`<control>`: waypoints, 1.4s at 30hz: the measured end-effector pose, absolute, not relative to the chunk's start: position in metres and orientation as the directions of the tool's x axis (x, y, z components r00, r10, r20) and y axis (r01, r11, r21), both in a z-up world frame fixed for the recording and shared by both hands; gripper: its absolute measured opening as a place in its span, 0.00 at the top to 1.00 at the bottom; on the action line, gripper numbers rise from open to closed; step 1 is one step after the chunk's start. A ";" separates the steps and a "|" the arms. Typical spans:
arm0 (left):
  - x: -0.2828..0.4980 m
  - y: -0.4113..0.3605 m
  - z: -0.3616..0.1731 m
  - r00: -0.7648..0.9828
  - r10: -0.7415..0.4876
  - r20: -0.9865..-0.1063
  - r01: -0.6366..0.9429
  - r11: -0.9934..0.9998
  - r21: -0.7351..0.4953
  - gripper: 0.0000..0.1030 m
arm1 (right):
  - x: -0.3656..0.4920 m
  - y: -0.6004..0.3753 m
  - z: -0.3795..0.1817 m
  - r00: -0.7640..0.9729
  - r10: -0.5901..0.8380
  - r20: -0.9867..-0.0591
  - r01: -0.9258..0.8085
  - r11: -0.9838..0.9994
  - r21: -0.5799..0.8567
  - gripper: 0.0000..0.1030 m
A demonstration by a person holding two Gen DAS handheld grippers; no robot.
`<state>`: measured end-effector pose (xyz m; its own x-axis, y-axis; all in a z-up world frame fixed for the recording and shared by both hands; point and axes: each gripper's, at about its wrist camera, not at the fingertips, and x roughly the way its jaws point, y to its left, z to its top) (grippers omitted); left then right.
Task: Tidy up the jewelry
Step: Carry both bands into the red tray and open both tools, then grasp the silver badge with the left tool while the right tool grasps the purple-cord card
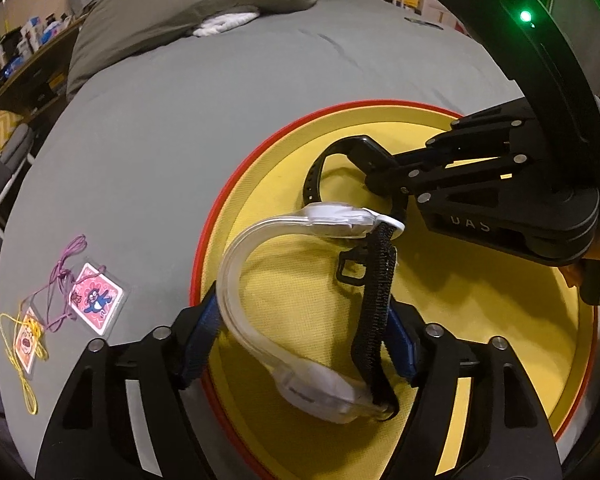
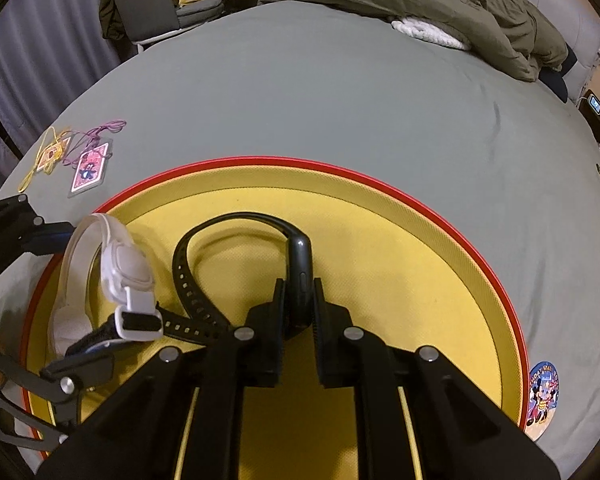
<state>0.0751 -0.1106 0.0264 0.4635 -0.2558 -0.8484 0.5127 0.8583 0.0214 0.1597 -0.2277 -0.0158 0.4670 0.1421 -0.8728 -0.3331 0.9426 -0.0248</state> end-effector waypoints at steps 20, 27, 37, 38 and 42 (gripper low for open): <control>0.070 -0.097 0.063 0.526 -0.313 -0.791 0.498 0.867 -0.012 0.13 | 0.146 -0.247 0.021 0.542 0.226 -0.809 -0.323 0.945 0.048 0.34; 0.067 -0.057 0.080 0.559 -0.271 -0.784 0.447 0.894 0.010 0.13 | 0.136 -0.220 0.049 0.570 0.311 -0.760 -0.417 0.907 0.057 0.34; 0.041 0.054 0.086 0.552 -0.171 -0.816 0.340 0.940 0.034 0.07 | 0.118 -0.155 0.058 0.532 0.387 -0.753 -0.563 0.826 0.026 0.34; 0.039 0.062 0.084 0.535 -0.170 -0.827 0.343 0.939 0.028 0.07 | 0.118 -0.149 0.058 0.524 0.389 -0.758 -0.572 0.820 0.026 0.34; 0.032 0.085 0.066 0.475 -0.161 -0.865 0.354 0.935 0.020 0.07 | 0.115 -0.123 0.055 0.491 0.407 -0.770 -0.608 0.794 0.033 0.34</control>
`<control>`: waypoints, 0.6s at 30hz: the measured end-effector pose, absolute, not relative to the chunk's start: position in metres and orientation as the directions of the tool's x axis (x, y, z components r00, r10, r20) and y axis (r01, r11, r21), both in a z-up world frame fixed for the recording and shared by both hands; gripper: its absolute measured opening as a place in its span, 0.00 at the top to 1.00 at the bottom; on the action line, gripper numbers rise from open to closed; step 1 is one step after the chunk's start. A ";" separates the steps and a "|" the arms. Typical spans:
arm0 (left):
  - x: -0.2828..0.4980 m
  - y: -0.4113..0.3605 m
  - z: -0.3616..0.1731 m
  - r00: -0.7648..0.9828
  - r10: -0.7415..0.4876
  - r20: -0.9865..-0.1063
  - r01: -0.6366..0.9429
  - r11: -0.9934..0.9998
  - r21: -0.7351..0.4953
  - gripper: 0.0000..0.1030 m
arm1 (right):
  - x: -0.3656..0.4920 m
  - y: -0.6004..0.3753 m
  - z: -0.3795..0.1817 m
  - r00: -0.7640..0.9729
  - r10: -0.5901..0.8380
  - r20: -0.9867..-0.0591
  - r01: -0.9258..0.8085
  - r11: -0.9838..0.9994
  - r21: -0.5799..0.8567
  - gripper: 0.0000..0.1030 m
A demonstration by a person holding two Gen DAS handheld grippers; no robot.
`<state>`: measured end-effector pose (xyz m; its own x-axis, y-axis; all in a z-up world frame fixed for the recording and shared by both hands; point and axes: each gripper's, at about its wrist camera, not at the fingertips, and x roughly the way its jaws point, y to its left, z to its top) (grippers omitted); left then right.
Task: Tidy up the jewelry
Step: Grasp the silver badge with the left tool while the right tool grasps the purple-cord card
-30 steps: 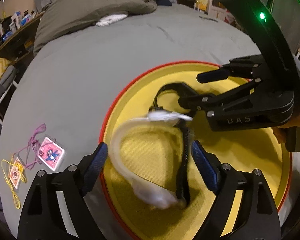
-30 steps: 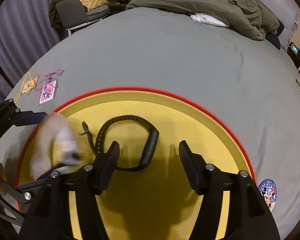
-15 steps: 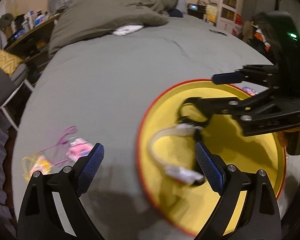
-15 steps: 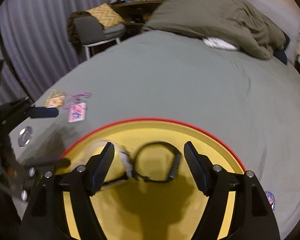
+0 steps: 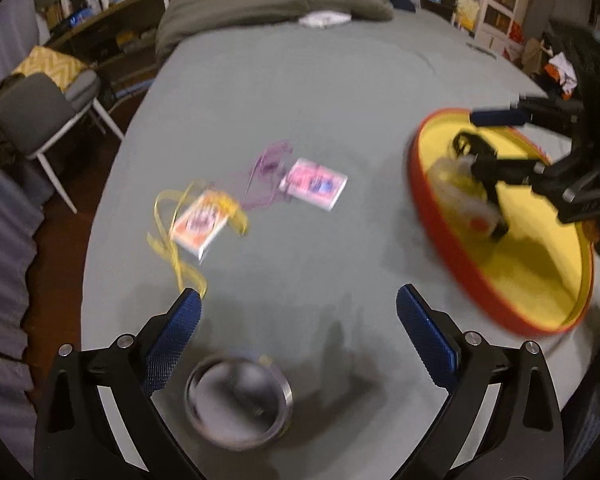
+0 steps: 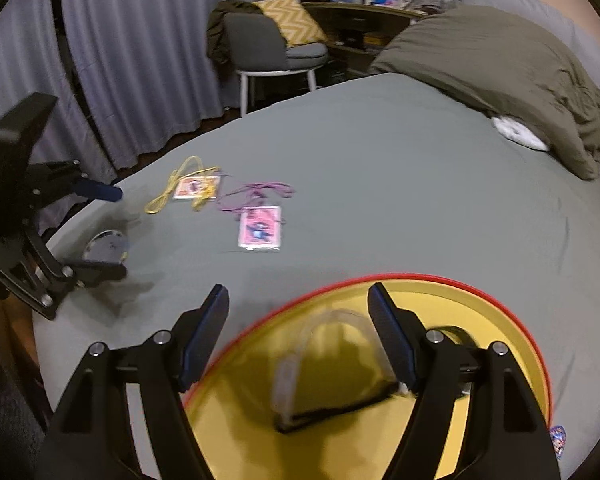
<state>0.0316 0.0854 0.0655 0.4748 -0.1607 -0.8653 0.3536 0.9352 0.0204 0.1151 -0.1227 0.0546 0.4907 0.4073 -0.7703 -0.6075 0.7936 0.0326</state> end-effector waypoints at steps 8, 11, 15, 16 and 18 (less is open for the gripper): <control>0.016 0.119 0.042 0.419 -0.160 -0.894 0.373 0.928 0.009 0.07 | 0.118 -0.058 0.050 0.415 0.451 -0.790 -0.670 0.739 0.070 0.34; 0.009 0.136 0.039 0.402 -0.194 -0.895 0.378 0.925 -0.031 0.07 | 0.118 -0.037 0.044 0.392 0.455 -0.800 -0.688 0.722 0.074 0.34; 0.001 0.142 0.030 0.378 -0.209 -0.902 0.404 0.914 -0.042 0.07 | 0.130 -0.007 0.030 0.380 0.391 -0.838 -0.671 0.740 0.042 0.34; -0.001 0.142 0.028 0.376 -0.205 -0.903 0.415 0.909 -0.034 0.07 | 0.134 -0.002 0.026 0.374 0.382 -0.845 -0.661 0.749 0.046 0.34; -0.003 0.142 0.025 0.377 -0.203 -0.904 0.428 0.904 -0.025 0.07 | 0.145 0.003 0.019 0.356 0.366 -0.860 -0.628 0.775 0.070 0.34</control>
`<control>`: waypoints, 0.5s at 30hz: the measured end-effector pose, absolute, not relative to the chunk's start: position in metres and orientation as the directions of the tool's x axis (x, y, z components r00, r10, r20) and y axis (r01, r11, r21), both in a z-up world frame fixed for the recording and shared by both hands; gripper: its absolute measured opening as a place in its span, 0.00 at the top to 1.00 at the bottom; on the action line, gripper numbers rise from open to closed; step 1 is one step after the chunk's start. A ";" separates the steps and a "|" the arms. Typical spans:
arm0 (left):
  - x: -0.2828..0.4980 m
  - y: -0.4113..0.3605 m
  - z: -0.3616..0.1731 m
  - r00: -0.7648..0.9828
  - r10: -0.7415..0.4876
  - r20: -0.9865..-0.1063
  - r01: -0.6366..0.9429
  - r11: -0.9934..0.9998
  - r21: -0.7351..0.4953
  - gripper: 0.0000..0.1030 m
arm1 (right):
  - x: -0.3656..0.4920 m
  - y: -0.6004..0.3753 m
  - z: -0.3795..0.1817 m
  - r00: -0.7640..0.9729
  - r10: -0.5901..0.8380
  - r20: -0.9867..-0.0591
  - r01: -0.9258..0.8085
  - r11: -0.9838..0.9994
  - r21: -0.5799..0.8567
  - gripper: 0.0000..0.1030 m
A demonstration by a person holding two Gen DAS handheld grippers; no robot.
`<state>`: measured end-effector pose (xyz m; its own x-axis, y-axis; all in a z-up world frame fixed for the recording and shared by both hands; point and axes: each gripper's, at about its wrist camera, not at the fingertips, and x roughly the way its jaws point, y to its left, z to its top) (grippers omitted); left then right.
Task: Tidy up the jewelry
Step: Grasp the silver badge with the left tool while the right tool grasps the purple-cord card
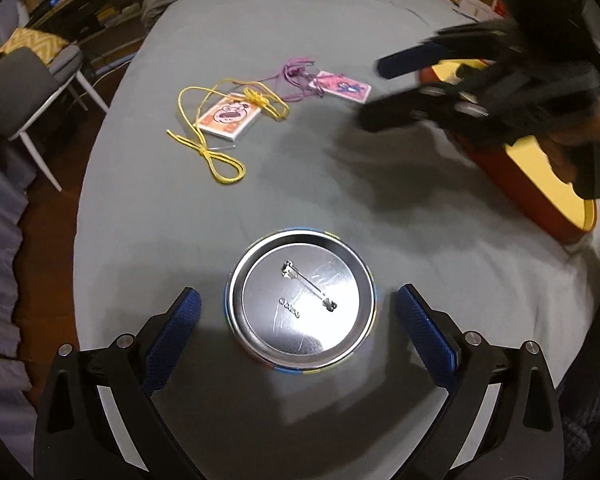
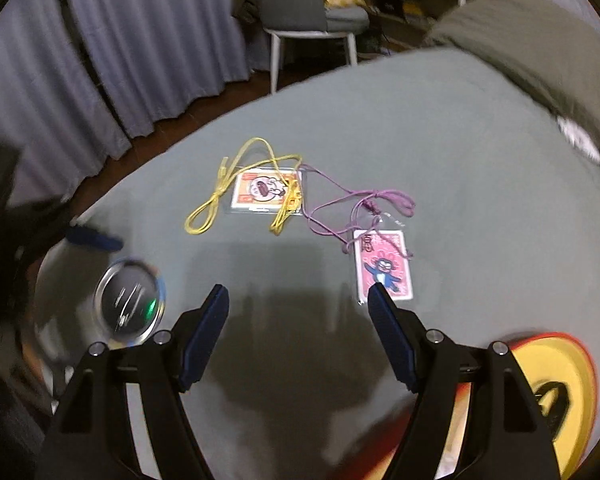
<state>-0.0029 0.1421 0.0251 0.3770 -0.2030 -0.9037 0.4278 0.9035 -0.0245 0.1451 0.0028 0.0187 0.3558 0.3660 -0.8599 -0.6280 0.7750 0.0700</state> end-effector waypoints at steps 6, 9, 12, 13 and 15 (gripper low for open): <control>-0.002 0.140 0.021 0.366 -0.211 -0.906 0.443 0.896 -0.030 0.05 | 0.174 0.005 0.000 0.364 0.251 -0.897 -0.501 0.865 0.039 0.34; -0.004 0.138 0.019 0.371 -0.203 -0.906 0.449 0.894 -0.016 0.05 | 0.187 0.004 -0.011 0.345 0.211 -0.914 -0.460 0.887 0.032 0.29; -0.004 0.140 0.018 0.371 -0.212 -0.904 0.451 0.892 -0.023 0.05 | 0.197 0.004 -0.016 0.329 0.209 -0.921 -0.434 0.899 0.049 0.24; -0.004 0.140 0.018 0.371 -0.216 -0.903 0.452 0.892 -0.028 0.05 | 0.199 0.004 -0.016 0.326 0.213 -0.921 -0.433 0.900 0.055 0.24; -0.004 0.140 0.018 0.370 -0.218 -0.903 0.453 0.891 -0.030 0.05 | 0.200 0.005 -0.018 0.324 0.217 -0.921 -0.446 0.894 0.053 0.24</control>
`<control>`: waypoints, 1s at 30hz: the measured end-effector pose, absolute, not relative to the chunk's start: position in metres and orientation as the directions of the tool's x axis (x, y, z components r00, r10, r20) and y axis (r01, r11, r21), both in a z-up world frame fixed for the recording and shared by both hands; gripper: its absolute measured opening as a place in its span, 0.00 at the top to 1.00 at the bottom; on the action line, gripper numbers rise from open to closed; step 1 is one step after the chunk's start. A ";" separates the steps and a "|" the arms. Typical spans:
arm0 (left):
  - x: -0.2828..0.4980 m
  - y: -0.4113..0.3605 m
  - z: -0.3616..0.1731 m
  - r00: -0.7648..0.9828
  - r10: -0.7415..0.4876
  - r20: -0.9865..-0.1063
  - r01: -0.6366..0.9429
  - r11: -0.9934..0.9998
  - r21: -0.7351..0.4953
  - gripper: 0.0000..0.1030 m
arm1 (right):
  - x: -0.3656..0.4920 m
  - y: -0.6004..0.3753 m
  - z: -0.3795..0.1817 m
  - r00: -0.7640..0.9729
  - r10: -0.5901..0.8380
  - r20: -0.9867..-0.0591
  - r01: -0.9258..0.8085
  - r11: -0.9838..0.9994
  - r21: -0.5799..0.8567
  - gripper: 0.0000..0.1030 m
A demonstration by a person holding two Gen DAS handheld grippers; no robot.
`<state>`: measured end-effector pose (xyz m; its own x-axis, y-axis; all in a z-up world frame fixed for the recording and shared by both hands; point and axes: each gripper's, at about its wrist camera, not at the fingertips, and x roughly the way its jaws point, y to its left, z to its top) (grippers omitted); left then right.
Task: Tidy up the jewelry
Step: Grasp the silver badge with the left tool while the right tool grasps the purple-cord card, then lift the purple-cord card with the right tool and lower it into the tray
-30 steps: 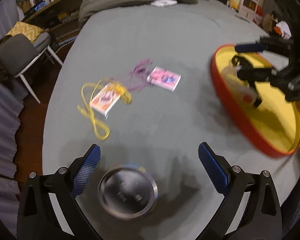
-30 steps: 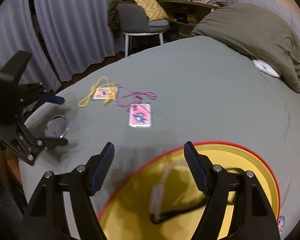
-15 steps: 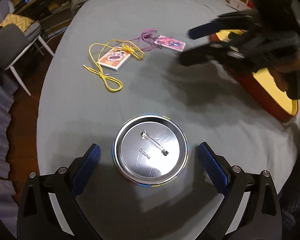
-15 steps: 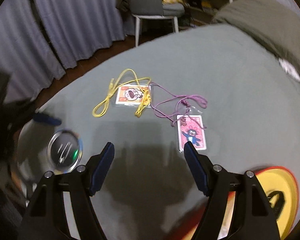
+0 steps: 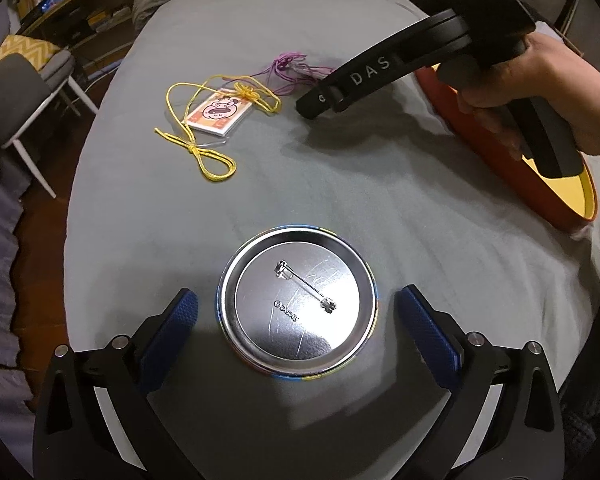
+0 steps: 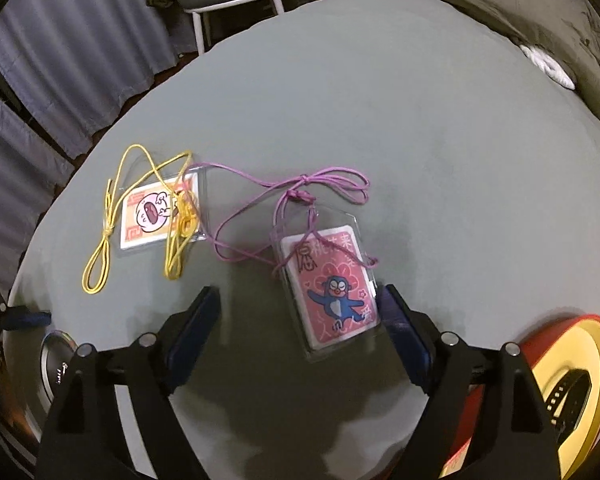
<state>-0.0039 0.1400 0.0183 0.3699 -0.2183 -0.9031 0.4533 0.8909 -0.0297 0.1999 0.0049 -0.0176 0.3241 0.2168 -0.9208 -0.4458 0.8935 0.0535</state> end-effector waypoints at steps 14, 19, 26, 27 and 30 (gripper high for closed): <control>-0.007 0.143 0.025 0.399 -0.204 -0.894 0.450 0.893 -0.003 0.30 | 0.187 -0.004 -0.010 0.363 0.222 -0.905 -0.460 0.888 0.033 0.64; -0.006 0.141 0.025 0.399 -0.209 -0.893 0.451 0.893 -0.007 0.30 | 0.190 -0.002 -0.001 0.381 0.231 -0.895 -0.467 0.884 0.030 0.78; -0.008 0.141 0.027 0.402 -0.214 -0.890 0.451 0.892 -0.011 0.30 | 0.191 -0.002 0.007 0.407 0.233 -0.883 -0.475 0.880 0.014 0.86; -0.008 0.141 0.027 0.401 -0.216 -0.890 0.452 0.892 -0.013 0.30 | 0.192 0.000 0.008 0.414 0.232 -0.880 -0.473 0.881 0.010 0.88; -0.008 0.142 0.028 0.403 -0.218 -0.889 0.449 0.893 -0.016 0.30 | 0.191 -0.004 0.014 0.432 0.232 -0.872 -0.468 0.884 0.003 0.94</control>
